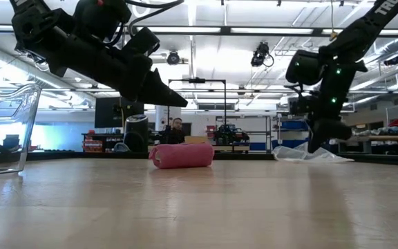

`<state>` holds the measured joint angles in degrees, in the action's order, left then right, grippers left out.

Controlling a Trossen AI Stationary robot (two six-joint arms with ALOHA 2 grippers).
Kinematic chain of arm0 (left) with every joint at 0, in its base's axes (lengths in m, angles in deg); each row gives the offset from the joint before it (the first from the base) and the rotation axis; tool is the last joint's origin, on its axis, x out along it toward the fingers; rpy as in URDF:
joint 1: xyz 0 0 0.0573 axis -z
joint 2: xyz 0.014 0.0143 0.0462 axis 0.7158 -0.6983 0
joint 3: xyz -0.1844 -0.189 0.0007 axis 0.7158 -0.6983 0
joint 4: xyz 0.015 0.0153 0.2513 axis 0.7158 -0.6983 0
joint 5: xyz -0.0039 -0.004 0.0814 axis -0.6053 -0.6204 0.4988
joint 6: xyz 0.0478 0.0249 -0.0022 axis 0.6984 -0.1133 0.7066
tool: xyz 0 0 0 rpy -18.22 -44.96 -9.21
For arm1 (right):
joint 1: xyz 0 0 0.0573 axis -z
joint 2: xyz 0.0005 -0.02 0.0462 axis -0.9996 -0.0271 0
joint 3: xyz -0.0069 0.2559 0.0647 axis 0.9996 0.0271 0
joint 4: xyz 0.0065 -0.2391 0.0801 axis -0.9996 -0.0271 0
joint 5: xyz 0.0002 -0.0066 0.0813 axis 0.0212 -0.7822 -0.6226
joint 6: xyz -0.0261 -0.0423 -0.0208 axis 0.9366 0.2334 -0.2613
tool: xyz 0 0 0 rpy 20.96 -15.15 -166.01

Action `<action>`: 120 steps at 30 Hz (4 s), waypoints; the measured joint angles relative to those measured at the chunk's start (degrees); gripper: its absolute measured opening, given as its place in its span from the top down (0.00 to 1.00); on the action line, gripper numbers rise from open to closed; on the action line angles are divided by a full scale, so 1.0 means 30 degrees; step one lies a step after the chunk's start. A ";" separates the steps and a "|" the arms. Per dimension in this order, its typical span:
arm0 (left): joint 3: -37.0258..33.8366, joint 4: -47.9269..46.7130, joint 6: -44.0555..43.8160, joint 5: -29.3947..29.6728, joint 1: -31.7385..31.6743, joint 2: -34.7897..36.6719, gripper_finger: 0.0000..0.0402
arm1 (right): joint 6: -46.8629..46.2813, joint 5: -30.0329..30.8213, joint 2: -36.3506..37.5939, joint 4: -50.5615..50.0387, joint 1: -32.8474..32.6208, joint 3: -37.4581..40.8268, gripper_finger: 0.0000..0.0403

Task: Roll bandage
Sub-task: Put the rolled pink bandage into the transparent zip bag

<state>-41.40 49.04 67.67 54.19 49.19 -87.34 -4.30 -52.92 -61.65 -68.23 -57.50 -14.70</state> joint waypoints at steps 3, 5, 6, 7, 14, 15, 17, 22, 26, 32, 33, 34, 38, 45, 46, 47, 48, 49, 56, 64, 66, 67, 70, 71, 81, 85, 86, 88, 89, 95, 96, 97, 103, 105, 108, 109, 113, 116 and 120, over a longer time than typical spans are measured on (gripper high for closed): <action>0.0000 0.0000 0.0000 0.0000 0.0000 0.0000 0.63 | -0.0106 -0.1663 0.0000 -0.0406 0.0574 0.0000 0.83; 0.0000 -0.0007 0.0000 0.0000 0.0000 -0.0007 0.63 | -0.0180 -0.1875 0.0000 -0.0360 0.0956 0.0000 0.78; 0.0000 -0.0004 0.0000 0.0000 0.0000 -0.0004 0.63 | -0.0168 -0.1974 0.0000 -0.0342 0.1148 0.0000 0.75; 0.0000 0.0000 0.0000 0.0000 0.0000 -0.0001 0.63 | -0.0157 -0.2225 0.0000 -0.0340 0.1360 0.0000 0.73; 0.0000 0.0000 0.0000 0.0000 0.0000 -0.0007 0.63 | 0.0233 -0.3624 -0.1369 -0.0161 0.2313 0.0000 0.68; 0.0000 -0.0007 0.0000 0.0000 0.0000 -0.0007 0.63 | 0.0463 -0.3600 -0.1726 -0.0009 0.2345 -0.0075 0.68; 0.0000 -0.0007 -0.0002 0.0000 0.0000 -0.0007 0.63 | 0.0652 -0.3437 -0.2390 0.0521 0.2344 -0.0108 0.69; 0.0000 -0.0048 -0.0007 0.0000 0.0000 -0.0007 0.63 | 0.0382 -0.3504 -0.2565 0.1811 0.2334 -0.0038 0.77; 0.0000 0.0003 0.0000 0.0041 0.0002 -0.0007 0.63 | -0.0221 -0.4292 -0.1787 0.1351 0.1990 0.0038 0.95; 0.0129 -0.0048 -0.0007 0.0670 -0.0037 0.0489 0.63 | -0.2392 -0.6186 -0.0347 0.1233 0.0443 0.0036 0.98; 0.0296 -0.0175 -0.0013 0.0650 -0.0069 0.0619 0.63 | -0.2773 -0.6474 -0.0036 0.1238 0.0092 0.0002 0.99; 0.0523 -0.0373 -0.0013 0.0446 -0.0141 0.0769 0.63 | -0.3197 -0.6799 0.0226 0.1188 -0.0267 -0.0090 0.99; 0.1941 -0.2331 0.0000 -0.0779 -0.0582 0.0896 0.63 | -0.5367 -0.8421 0.1195 0.1069 -0.1907 -0.1027 0.98; 0.4769 -0.5749 0.1877 -0.1529 -0.0911 0.0931 0.65 | -0.7160 -0.9523 0.2196 0.0672 -0.5647 -0.3497 0.99; 0.5126 -0.5718 0.2344 -0.1650 -0.0908 0.0955 0.65 | -0.7207 -0.9523 0.2249 0.0580 -0.6091 -0.3882 0.99; 0.5467 -0.5695 0.2691 -0.1804 -0.0903 0.0967 0.65 | -0.7343 -0.9509 0.2283 0.0544 -0.6488 -0.4210 0.99; 0.5775 -0.5797 0.2964 -0.2014 -0.0903 0.0974 0.64 | -0.7484 -0.9491 0.2325 0.0395 -0.6903 -0.4539 0.99; 0.6127 -0.6154 0.3016 -0.2171 -0.0903 0.0984 0.64 | -0.7615 -0.9459 0.2338 0.0338 -0.7279 -0.4825 0.99; 0.7891 -0.8735 0.2499 -0.3504 -0.1013 0.0984 0.64 | -0.7598 -0.8812 0.2331 0.0379 -0.9138 -0.6139 0.99; 0.7927 -0.8514 0.2477 -0.3461 -0.1005 0.0925 0.64 | -0.7838 -0.8661 0.2277 0.0966 -0.9800 -0.6295 0.99; 0.7927 -0.8203 0.2477 -0.3475 -0.0999 0.0918 0.64 | -0.7852 -0.8664 0.2262 0.0915 -0.9896 -0.6295 0.99; 0.7927 -0.8062 0.2477 -0.3556 -0.0998 0.0918 0.64 | -0.7860 -0.8674 0.2228 0.0952 -0.9928 -0.6298 0.99; 0.7927 -0.7978 0.2470 -0.3913 -0.0998 0.0918 0.64 | -0.8161 -0.8731 0.2193 0.0960 -1.0028 -0.6302 0.99; 0.7927 -0.7978 0.2470 -0.4061 -0.0998 0.0918 0.64 | -0.8195 -0.8736 0.2193 0.1034 -1.0028 -0.6302 1.00; 0.7929 -0.8069 0.2344 -0.5296 -0.0984 0.0918 0.67 | -0.8704 -0.9378 0.2193 0.1183 -1.0072 -0.6302 1.00; 0.7928 -0.7956 0.1872 -0.5720 -0.0984 0.0918 0.71 | -0.8821 -0.9402 0.2193 0.1302 -1.0072 -0.6302 1.00; 0.7929 -0.7958 0.1710 -0.5809 -0.0984 0.0916 0.72 | -0.8821 -0.9403 0.2193 0.1312 -1.0072 -0.6302 1.00; 0.7927 -0.7956 0.1390 -0.5874 -0.0984 0.0911 0.74 | -0.8821 -0.9407 0.2193 0.1308 -1.0072 -0.6302 1.00; 0.7927 -0.7956 0.1332 -0.5880 -0.0984 0.0911 0.75 | -0.8821 -0.9407 0.2193 0.1312 -1.0072 -0.6302 1.00; 0.7932 -0.7281 0.1191 -0.6164 -0.0990 0.0911 0.79 | -0.8892 -0.9429 0.2193 0.1311 -1.0072 -0.6302 1.00; 0.7927 -0.7176 0.1049 -0.6249 -0.0986 0.0911 0.80 | -0.8989 -0.9429 0.2193 0.1307 -1.0072 -0.6302 1.00; 0.7927 -0.7134 0.0978 -0.6368 -0.0987 0.0911 0.80 | -0.9075 -0.9436 0.2193 0.1310 -1.0072 -0.6302 1.00; 0.7927 -0.7148 0.0947 -0.6664 -0.0984 0.0753 0.81 | -0.9170 -0.9429 0.2193 0.1305 -1.0072 -0.6302 1.00; 0.7930 -0.6985 0.0954 -0.6771 -0.0984 0.0531 0.81 | -0.9283 -0.9429 0.2193 0.1318 -1.0072 -0.6302 1.00; 0.7934 -0.6446 0.0969 -0.7146 -0.0988 -0.0080 0.81 | -0.9380 -0.9429 0.2193 0.1363 -1.0079 -0.6302 1.00; 0.7934 -0.6375 0.0973 -0.7271 -0.0991 -0.0326 0.81 | -0.9405 -0.9435 0.2193 0.1374 -1.0079 -0.6302 1.00; 0.7927 -0.5833 0.1009 -0.7322 -0.0984 -0.0896 0.84 | -0.9536 -0.9511 0.2191 0.1458 -1.0079 -0.6302 1.00; 0.7927 -0.5428 0.1191 -0.7315 -0.0991 -0.0825 0.90 | -0.9636 -0.9602 0.2185 0.1488 -1.0079 -0.6302 1.00; 0.7927 -0.5335 0.1435 -0.7308 -0.0990 -0.0516 0.98 | -0.9782 -0.9220 0.2198 0.1737 -1.0079 -0.6302 0.96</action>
<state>-17.62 33.04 71.98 32.27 46.22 -88.89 -33.64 -80.59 -55.05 -63.02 -87.74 -33.61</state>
